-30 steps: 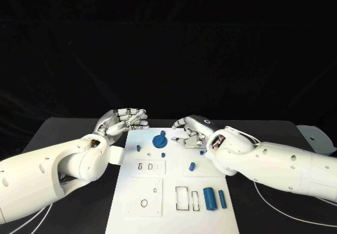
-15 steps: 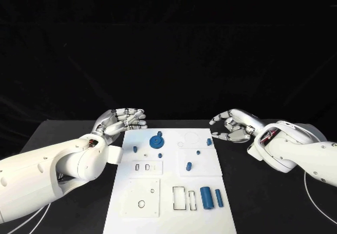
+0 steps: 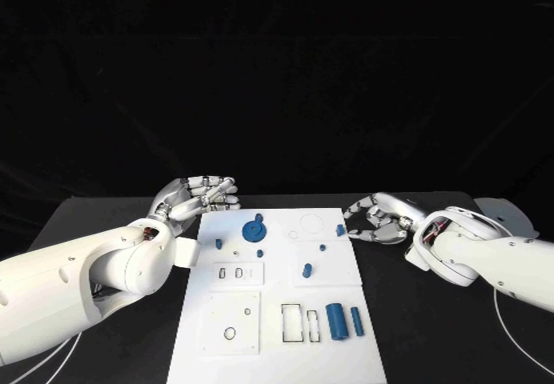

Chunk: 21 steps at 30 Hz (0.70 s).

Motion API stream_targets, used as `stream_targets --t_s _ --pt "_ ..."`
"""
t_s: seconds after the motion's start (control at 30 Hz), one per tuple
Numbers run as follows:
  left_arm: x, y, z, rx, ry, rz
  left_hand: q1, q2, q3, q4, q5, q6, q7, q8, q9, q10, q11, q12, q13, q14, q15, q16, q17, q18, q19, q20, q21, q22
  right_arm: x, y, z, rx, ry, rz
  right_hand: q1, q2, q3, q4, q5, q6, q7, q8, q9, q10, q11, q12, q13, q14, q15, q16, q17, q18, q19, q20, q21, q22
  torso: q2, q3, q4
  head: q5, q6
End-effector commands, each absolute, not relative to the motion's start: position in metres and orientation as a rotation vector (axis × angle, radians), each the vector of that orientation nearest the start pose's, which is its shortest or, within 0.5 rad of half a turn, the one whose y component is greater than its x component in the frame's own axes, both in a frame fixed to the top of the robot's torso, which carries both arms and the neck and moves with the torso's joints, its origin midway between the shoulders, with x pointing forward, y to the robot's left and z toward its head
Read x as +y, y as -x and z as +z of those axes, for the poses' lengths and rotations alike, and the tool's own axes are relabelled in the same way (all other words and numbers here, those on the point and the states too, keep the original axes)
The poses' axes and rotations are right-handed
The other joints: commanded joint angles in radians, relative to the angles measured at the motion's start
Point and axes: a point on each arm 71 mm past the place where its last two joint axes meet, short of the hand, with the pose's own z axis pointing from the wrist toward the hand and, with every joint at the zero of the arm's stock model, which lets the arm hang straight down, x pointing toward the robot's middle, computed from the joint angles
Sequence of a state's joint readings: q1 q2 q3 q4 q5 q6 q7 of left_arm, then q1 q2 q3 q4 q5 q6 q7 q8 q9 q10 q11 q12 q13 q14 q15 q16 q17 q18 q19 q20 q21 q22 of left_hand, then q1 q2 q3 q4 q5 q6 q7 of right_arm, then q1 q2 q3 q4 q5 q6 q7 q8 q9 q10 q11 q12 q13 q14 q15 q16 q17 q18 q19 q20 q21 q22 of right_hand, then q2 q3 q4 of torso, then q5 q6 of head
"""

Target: Assemble the parts on the task board

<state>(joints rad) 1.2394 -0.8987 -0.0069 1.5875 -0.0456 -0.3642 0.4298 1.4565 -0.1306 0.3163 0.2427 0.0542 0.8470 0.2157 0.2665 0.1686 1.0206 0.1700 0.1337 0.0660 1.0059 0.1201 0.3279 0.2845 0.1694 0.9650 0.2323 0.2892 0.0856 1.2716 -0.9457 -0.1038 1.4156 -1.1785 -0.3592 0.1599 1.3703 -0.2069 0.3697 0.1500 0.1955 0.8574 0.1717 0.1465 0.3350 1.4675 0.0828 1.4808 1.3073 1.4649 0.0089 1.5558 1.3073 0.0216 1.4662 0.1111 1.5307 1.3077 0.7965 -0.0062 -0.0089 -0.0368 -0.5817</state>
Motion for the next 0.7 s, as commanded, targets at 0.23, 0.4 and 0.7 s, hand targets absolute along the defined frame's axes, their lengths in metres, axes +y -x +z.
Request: stream_targets --t_s 0.23,0.4,0.7 --pt "0.219 -0.489 -0.137 1.308 1.005 -1.58 -0.003 -0.003 0.005 0.0 0.001 -0.006 0.01 -0.003 0.001 0.003 0.002 -0.005 0.001 0.0 0.003 -0.007 0.001 0.015 0.005 0.0 -0.004 -0.002 -0.273 -0.509 -0.177 1.594 -0.042 0.712 0.008 0.008 0.003 -0.004 0.01 0.0 0.008 -0.006 -0.003 0.035 0.01 0.009 0.184 0.096 0.008 0.005 0.217 -0.009 0.077 0.008 0.0 0.222 0.002 0.0008 0.0039 0.0 -0.005" --pt "0.219 -0.489 -0.138 1.309 1.005 -1.579 -0.003 -0.003 0.005 0.0 0.001 -0.006 0.01 -0.003 0.001 0.003 0.002 -0.005 0.001 0.0 0.003 -0.007 0.001 0.015 0.005 0.0 -0.004 -0.002 -0.271 -0.512 -0.18 1.603 -0.05 0.7 0.007 0.009 0.003 -0.003 0.01 0.0 0.009 -0.006 -0.004 0.035 0.01 0.01 0.185 0.096 0.008 0.005 0.217 -0.009 0.077 0.008 0.0 0.222 0.001 0.0005 0.0032 0.002 -0.008" --pt "0.219 -0.489 -0.138 1.31 1.006 -1.578 -0.004 -0.003 0.006 0.0 0.001 -0.006 0.01 -0.003 0.001 0.003 0.002 -0.006 0.001 -0.001 0.004 -0.008 0.002 0.014 0.005 0.0 -0.005 -0.002 -0.269 -0.515 -0.187 1.633 -0.045 0.68 0.005 0.011 0.007 -0.004 0.009 0.007 0.009 -0.003 -0.004 0.036 0.01 0.011 0.185 0.096 0.009 0.005 0.217 -0.009 0.076 0.009 -0.001 0.221 0.001 0.0012 0.0051 0.005 -0.011"
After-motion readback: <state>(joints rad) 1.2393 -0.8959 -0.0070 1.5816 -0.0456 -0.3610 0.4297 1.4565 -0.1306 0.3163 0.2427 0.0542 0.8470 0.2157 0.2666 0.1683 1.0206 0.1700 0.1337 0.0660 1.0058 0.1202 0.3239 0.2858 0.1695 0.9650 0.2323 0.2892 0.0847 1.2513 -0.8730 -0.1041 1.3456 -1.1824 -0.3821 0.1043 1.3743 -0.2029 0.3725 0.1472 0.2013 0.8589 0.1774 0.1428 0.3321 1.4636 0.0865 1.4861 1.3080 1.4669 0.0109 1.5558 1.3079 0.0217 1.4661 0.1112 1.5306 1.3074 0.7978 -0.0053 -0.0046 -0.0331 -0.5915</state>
